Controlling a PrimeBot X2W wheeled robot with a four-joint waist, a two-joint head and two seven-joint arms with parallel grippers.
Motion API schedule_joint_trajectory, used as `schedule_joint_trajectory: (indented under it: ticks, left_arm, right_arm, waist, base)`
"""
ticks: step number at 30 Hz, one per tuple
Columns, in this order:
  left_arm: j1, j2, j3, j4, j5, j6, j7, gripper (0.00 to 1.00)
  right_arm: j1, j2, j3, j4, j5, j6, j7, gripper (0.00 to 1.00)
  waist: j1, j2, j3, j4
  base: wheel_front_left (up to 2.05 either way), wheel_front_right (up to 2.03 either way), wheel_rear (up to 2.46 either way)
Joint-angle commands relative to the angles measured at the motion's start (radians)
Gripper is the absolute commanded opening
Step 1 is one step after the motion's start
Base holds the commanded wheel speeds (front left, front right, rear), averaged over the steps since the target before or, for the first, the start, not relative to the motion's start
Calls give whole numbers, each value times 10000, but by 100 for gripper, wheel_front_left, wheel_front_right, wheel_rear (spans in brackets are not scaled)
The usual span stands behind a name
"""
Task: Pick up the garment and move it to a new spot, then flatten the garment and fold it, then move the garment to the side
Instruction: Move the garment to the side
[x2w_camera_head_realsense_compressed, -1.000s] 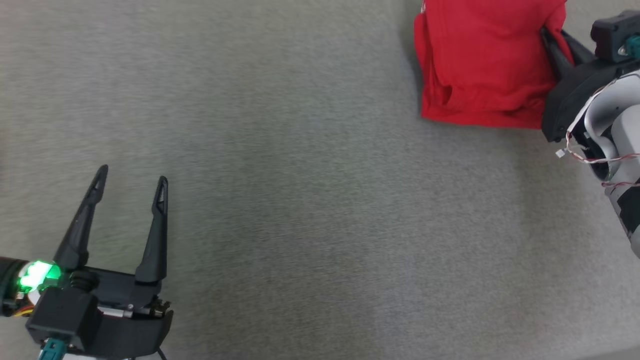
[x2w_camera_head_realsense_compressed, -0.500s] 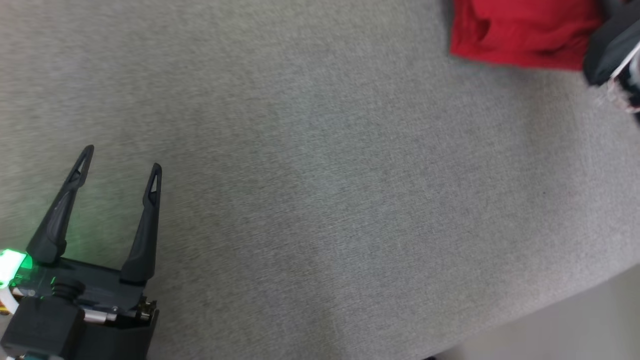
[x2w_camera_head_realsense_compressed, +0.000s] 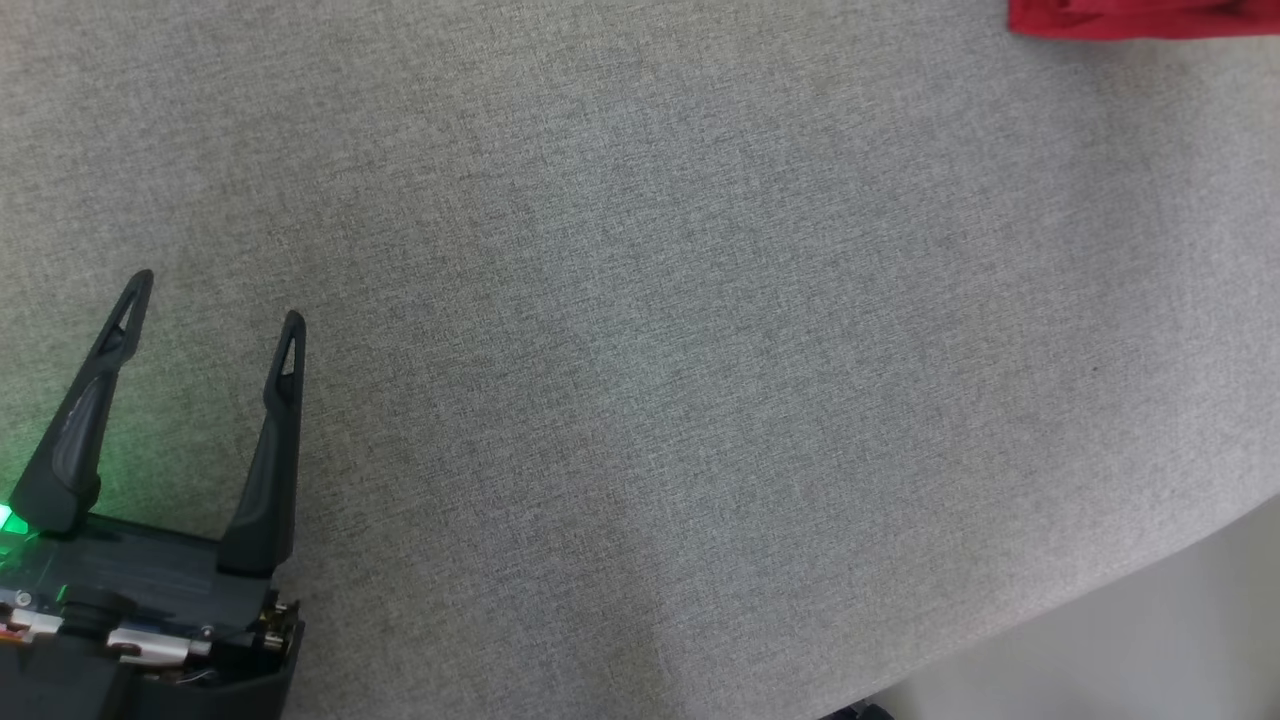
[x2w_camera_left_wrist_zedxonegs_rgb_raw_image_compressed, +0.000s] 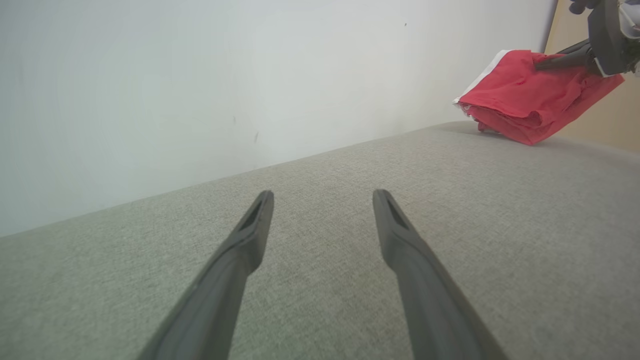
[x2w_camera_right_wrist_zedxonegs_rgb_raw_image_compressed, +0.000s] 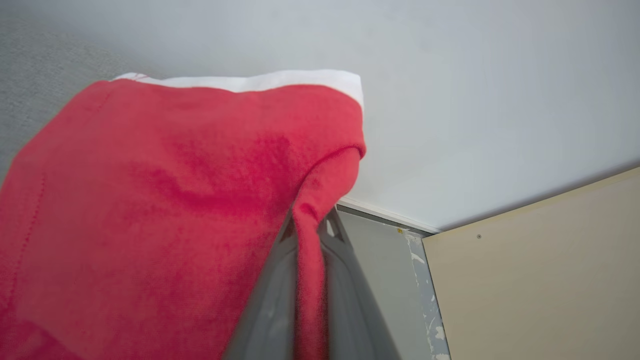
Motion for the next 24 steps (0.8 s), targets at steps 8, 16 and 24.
schedule_joint_trajectory:
  ticks: [8, 16, 24]
  left_arm:
    - [141, 94, 0, 192, -36, 118, 42, 100]
    - [104, 9, -62, 402, -127, 242, -66, 100]
    - [172, -393, -132, 1038, -383, 515, -615, 100]
  right_arm:
    - [-514, -82, 13, 523, -363, -27, -502, 100]
    - [-738, 176, -51, 1063, -978, -27, -1120, 100]
    - [-328, 509, -595, 783, -1072, -27, -1906, 100]
  waist:
    - [0, -1, 88, 77]
    - [0, -1, -89, 111]
    - [0, -1, -1019, 513]
  base:
    - [0, 0, 0]
    - [0, 0, 0]
    - [0, 0, 0]
